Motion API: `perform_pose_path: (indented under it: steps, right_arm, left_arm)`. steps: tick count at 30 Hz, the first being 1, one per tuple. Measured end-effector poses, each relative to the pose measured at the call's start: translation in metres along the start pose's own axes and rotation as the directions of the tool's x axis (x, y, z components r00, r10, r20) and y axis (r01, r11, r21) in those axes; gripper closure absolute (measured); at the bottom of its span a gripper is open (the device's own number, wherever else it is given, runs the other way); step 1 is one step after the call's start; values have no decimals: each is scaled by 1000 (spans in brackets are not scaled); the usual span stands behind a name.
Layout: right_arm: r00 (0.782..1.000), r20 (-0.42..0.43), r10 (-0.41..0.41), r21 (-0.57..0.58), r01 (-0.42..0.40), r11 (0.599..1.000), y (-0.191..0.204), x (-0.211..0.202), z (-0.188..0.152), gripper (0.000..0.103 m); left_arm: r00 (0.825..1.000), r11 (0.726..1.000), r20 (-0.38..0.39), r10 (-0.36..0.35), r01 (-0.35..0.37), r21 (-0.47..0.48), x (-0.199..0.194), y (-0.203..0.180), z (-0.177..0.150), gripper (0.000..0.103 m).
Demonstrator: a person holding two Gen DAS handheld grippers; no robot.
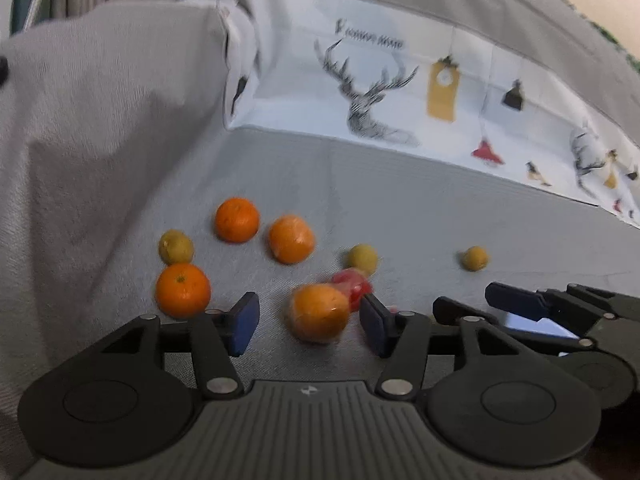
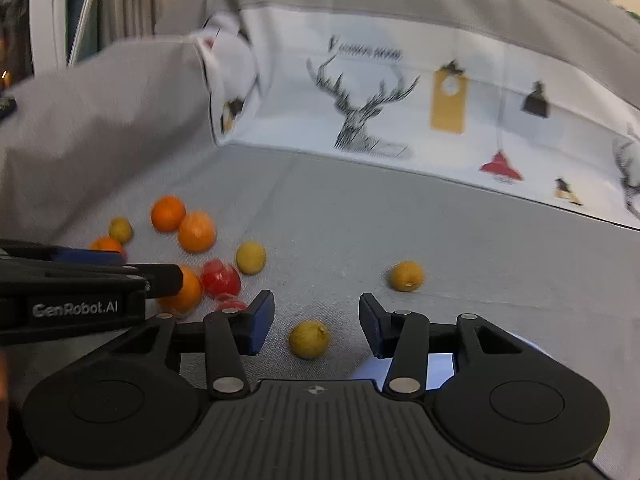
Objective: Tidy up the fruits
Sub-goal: 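Grasp a wrapped orange with the left tool while the right tool grasps a yellow lime, then carry both fruits over the blue plate and open both tools to drop them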
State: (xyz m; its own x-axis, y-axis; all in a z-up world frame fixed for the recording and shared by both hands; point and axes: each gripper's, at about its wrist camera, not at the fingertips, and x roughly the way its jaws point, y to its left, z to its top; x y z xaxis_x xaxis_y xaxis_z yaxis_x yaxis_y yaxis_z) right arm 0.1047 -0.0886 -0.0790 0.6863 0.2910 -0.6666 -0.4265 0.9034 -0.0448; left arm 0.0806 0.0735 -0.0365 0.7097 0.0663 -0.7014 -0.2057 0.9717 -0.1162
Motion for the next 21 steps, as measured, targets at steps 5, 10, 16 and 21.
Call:
perform_pose_path:
  steps: [5,10,16,21]
  right_arm:
    - [994,-106,18,-55,-24,998,7,25,-7,68]
    - [996,-81,22,-54,-27,998,7,17,-4,76]
    - [999,-10,34,-43,-35,998,-2,-27,3,76]
    - [995,85,53,13,-55,998,-28,-84,-2,76]
  left_arm:
    - [999,1000,-46,-2,1,-28,22,3,1,41]
    - [998,1000,-58,-5,4,-2,28,-2,0,60]
    - [1000,1000,-10,-12,12,-20,10,3,1,61]
    - [996,999,73,-50,49,5,-20,-2,-1,61]
